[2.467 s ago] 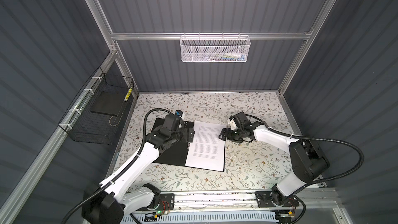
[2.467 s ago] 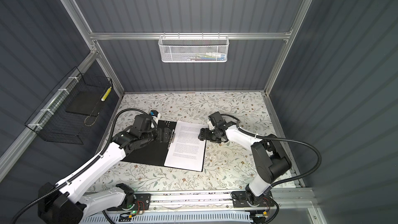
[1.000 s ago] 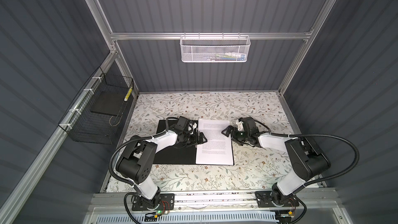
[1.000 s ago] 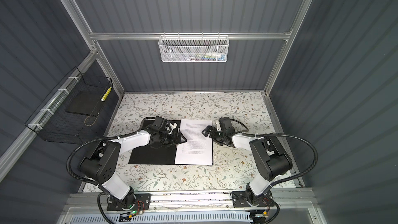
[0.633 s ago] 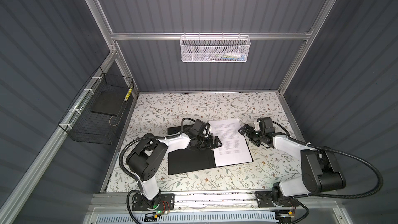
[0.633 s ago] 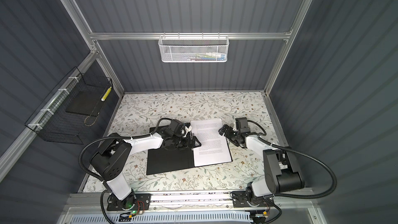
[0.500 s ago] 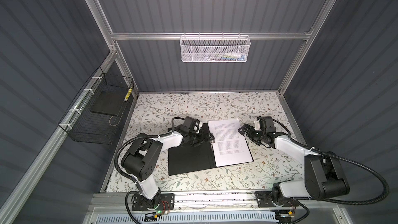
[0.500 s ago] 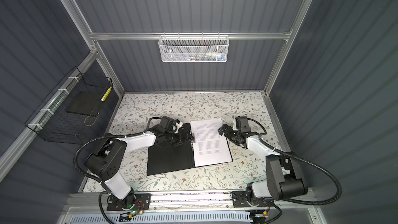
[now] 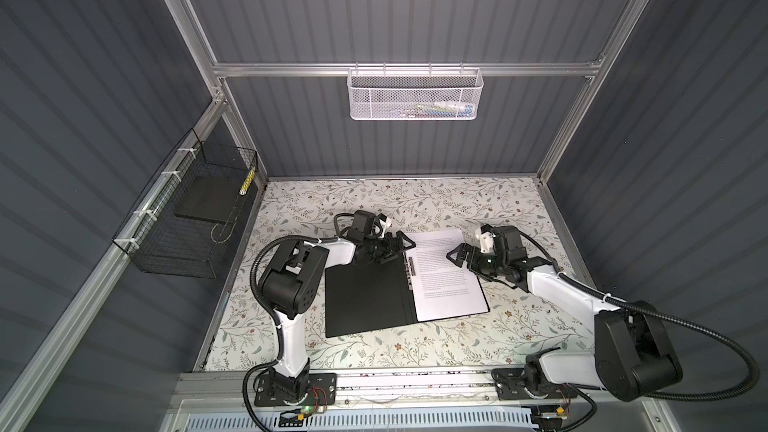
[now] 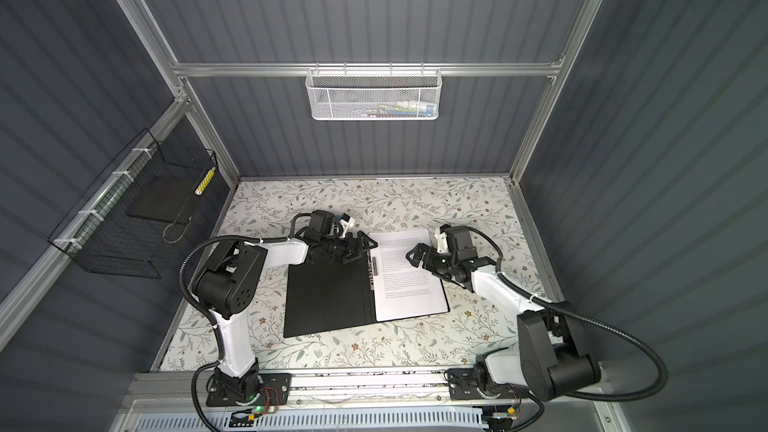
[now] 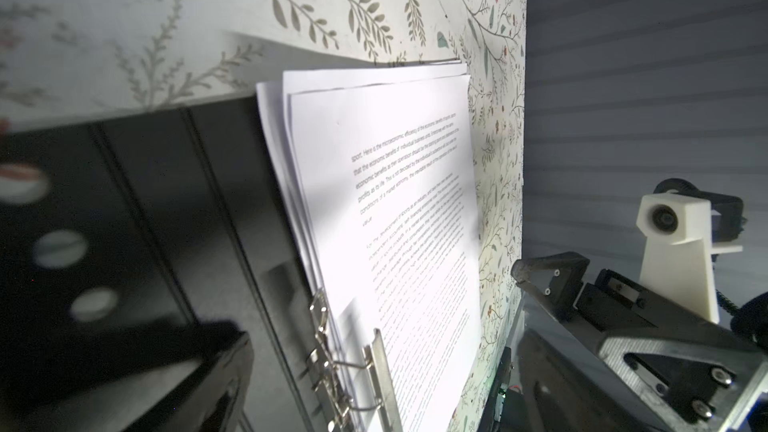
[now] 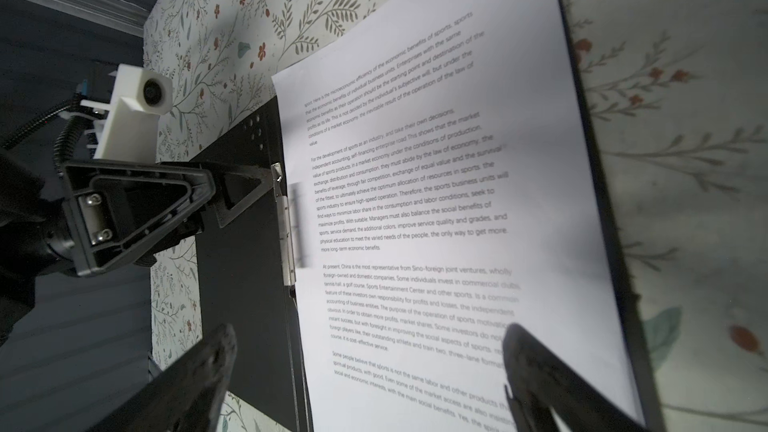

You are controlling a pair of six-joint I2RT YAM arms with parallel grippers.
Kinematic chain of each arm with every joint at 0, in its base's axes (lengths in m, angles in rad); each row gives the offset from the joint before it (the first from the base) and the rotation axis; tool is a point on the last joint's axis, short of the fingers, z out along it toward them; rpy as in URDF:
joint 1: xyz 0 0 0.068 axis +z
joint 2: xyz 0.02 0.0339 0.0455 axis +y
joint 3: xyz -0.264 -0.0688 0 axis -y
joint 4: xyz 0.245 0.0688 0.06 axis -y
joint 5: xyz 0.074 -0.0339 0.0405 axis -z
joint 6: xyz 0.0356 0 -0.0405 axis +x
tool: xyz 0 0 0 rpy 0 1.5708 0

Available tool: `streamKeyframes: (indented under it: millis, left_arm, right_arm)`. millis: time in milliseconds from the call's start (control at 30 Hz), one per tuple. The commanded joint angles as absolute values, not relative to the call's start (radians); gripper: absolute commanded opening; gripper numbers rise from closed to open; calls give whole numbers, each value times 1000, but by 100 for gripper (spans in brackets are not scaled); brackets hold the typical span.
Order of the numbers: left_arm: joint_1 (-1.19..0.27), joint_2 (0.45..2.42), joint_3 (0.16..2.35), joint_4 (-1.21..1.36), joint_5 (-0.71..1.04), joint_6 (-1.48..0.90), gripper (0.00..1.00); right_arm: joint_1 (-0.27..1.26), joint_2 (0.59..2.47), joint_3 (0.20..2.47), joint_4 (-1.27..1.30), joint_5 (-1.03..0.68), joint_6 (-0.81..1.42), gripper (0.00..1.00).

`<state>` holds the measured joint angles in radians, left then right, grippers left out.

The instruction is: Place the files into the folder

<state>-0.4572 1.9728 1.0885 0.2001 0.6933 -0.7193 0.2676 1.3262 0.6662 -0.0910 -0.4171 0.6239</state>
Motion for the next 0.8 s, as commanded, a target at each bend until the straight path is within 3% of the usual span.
streamKeyframes:
  millis: [0,767]
  left_arm:
    - [-459,1998,1117,234,745,-739,100]
    - [-483,2037,1111,435,850,-882,100]
  right_arm:
    - [270,1305,647,-108,-430,613,99]
    - [272,1332,641,-65,-491,640,99]
